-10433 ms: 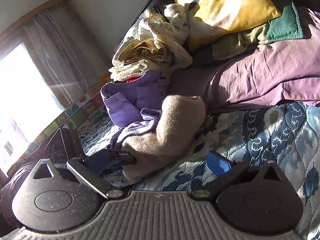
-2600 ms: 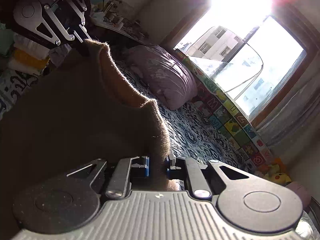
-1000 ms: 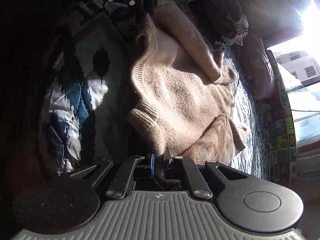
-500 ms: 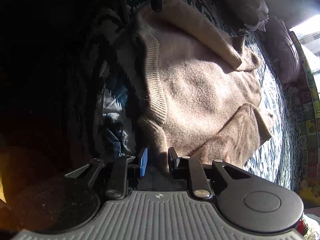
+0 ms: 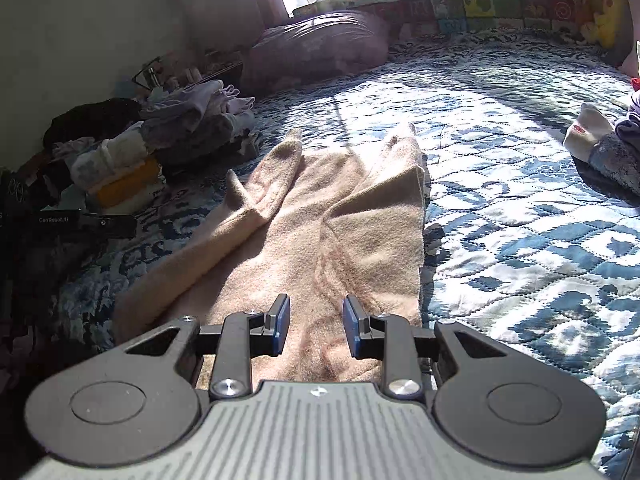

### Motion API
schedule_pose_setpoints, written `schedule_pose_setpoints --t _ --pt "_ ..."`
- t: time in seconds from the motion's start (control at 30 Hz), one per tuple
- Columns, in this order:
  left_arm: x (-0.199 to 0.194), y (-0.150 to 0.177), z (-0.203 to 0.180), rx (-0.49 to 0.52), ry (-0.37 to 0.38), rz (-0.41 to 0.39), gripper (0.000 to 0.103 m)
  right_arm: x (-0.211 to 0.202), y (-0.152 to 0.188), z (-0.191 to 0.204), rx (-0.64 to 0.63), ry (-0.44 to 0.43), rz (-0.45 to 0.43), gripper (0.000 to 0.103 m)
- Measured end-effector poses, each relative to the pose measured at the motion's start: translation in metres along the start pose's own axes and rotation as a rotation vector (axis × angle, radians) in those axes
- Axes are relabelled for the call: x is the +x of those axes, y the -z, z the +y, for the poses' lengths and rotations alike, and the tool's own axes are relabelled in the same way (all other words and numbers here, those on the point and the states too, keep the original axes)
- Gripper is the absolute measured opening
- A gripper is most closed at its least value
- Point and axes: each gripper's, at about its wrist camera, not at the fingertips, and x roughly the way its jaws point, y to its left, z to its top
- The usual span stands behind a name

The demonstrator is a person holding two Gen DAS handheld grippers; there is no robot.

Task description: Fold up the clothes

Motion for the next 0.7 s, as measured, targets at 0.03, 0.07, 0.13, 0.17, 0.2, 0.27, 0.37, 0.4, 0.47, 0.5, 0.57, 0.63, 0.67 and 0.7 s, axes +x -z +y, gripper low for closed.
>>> schedule_pose_setpoints --t 0.03,0.07,0.13,0.17,0.2,0.27,0.37,0.4,0.47,0.5,0.57,0.63,0.67,0.7 --pt "0.007 -0.001 0.004 -0.027 -0.008 0.0 0.051 0.007 0.003 -0.016 0.078 0.006 -0.019 0.03" --pt "0.014 -0.003 0.008 -0.038 -0.018 0.001 0.051 0.013 0.005 -0.031 0.154 0.013 -0.037 0.032" --pt "0.023 -0.005 0.014 -0.041 -0.03 -0.002 0.051 0.025 0.011 -0.048 0.211 0.03 -0.057 0.032" --pt "0.028 -0.007 0.017 -0.043 -0.029 -0.005 0.051 0.032 0.014 -0.056 0.236 0.04 -0.07 0.033" --pt "0.033 -0.007 0.022 -0.045 -0.032 -0.009 0.052 0.039 0.018 -0.065 0.263 0.035 -0.087 0.035" --pt "0.041 -0.008 0.032 -0.046 -0.043 -0.019 0.053 0.048 0.024 -0.082 0.33 0.007 -0.115 0.04" --pt "0.055 -0.011 0.05 -0.063 -0.037 -0.026 0.055 0.055 0.02 -0.095 0.377 -0.025 -0.149 0.042" --pt "0.059 -0.012 0.056 -0.063 -0.034 -0.033 0.055 0.056 0.016 -0.098 0.377 -0.041 -0.168 0.049" --pt "0.069 -0.016 0.066 -0.061 -0.025 -0.039 0.055 0.063 0.01 -0.102 0.375 -0.053 -0.18 0.055" --pt "0.074 -0.018 0.07 -0.059 -0.017 -0.038 0.055 0.07 0.007 -0.105 0.378 -0.06 -0.18 0.055" --pt "0.084 -0.022 0.076 -0.059 -0.005 -0.034 0.055 0.084 0.002 -0.11 0.385 -0.064 -0.16 0.055" --pt "0.09 -0.025 0.079 -0.055 0.032 -0.025 0.055 0.096 -0.001 -0.109 0.369 -0.05 -0.141 0.055" --pt "0.093 -0.026 0.08 -0.051 0.049 -0.021 0.055 0.101 -0.003 -0.107 0.347 -0.047 -0.133 0.055" --pt "0.096 -0.028 0.081 -0.045 0.059 -0.018 0.055 0.103 -0.004 -0.105 0.334 -0.046 -0.129 0.055"
